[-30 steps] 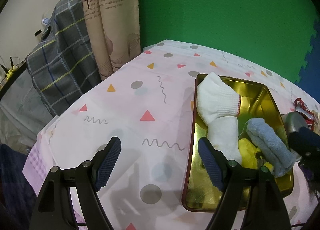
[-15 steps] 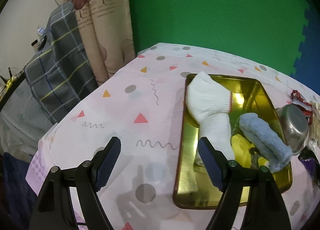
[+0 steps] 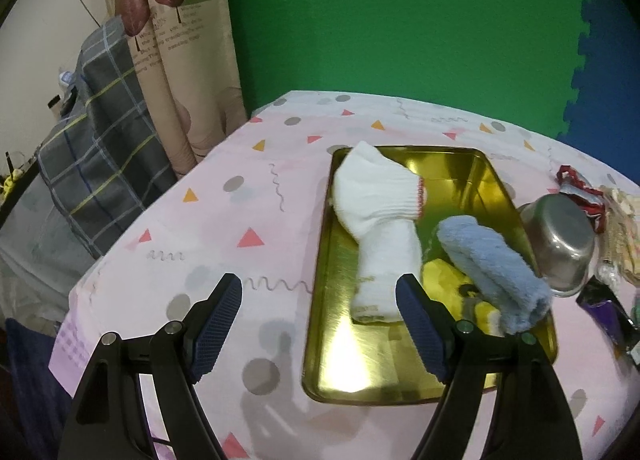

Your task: Organize soft objects

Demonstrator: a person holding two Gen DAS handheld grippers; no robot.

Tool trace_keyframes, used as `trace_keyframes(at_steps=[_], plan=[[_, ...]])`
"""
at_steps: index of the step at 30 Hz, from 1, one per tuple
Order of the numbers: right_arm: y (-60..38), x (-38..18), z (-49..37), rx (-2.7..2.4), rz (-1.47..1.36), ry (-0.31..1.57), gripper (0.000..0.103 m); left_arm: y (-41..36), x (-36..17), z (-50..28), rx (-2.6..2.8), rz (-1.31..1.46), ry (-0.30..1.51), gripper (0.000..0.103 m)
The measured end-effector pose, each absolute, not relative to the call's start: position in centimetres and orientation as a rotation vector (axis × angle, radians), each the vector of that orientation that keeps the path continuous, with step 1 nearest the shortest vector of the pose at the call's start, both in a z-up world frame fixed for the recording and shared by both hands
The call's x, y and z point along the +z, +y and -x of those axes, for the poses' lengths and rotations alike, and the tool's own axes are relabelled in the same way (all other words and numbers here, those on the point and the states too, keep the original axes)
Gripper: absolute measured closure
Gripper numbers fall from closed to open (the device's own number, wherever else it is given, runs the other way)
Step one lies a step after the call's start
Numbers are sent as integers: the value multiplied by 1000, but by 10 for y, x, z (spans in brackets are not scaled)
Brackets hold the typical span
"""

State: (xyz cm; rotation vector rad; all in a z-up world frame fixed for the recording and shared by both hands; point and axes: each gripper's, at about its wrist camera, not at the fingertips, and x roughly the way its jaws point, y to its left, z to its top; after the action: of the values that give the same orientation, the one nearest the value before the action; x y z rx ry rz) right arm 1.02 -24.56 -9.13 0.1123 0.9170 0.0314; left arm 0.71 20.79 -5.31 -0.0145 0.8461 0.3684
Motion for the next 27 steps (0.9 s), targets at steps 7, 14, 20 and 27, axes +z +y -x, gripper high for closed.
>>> trace_keyframes(at_steps=[7, 14, 20, 27], plan=[[-237, -112, -17, 58, -74, 936, 52, 175, -46, -3, 316, -36, 845, 26], [-238, -128, -24, 21, -50, 931, 52, 123, -39, -8, 185, -74, 861, 26], [-255, -131, -26, -51, -41, 900, 52, 69, -43, -16, 49, -100, 903, 26], [-283, -133, -22, -113, -50, 890, 52, 19, -49, -28, -84, 2, 1001, 26]])
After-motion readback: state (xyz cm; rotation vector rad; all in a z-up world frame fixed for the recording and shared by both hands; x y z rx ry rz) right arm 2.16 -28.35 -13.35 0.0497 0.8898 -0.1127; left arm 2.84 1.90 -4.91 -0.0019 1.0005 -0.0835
